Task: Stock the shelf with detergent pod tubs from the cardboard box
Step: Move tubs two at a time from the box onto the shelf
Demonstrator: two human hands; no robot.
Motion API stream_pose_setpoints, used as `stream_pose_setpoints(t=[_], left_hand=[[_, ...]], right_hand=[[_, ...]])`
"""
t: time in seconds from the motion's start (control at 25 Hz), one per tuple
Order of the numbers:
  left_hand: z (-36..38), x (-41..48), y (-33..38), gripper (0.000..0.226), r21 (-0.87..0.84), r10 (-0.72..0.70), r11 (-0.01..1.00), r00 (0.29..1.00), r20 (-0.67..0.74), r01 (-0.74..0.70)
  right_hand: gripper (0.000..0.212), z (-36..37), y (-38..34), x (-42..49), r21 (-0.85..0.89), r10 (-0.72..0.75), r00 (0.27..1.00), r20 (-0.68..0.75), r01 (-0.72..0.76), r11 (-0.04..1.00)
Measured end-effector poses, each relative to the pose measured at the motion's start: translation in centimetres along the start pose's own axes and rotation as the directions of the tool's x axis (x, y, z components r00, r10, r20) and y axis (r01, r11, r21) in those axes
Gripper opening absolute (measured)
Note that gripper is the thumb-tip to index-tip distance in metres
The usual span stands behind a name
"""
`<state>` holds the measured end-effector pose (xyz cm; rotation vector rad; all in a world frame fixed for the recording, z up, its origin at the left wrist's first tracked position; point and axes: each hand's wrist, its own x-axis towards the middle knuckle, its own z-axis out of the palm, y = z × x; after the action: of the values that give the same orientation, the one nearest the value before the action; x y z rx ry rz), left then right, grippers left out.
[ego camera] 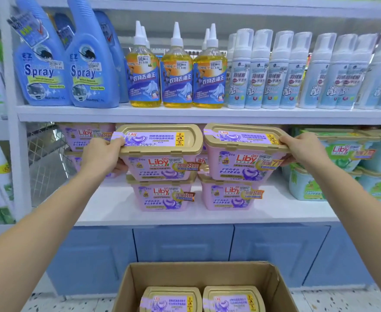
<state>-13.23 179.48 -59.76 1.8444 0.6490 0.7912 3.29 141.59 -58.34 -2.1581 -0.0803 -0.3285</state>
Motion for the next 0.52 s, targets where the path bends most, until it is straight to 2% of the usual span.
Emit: stream_pose_setpoints(t=[0.2,0.36,0.52], left_hand=[[1.2,1.5,1.2,0.041,0.064,-0.017,0.998,1.0,0.008,0.016],[2.0,2.8,0.3,0.044,0.102,-0.062,0.993,0.995,0.08,0.054],[2.1,3.6,0.0,0.043,0.065,-0.095,0.994,0.988,0.119,0.088]], right_hand=[[0.039,1.0,-1.5,1.8,-0.011,0.007,1.0,0.02,-0.007,1.0],[0.047,2.0,-1.2,2.4,-0.062,0.041,0.998,0.044,-0.038,0.997],[0.042,2.0,-1.0,2.9,-0.064,0.048,0.994,0.097,-0.042,0.997]])
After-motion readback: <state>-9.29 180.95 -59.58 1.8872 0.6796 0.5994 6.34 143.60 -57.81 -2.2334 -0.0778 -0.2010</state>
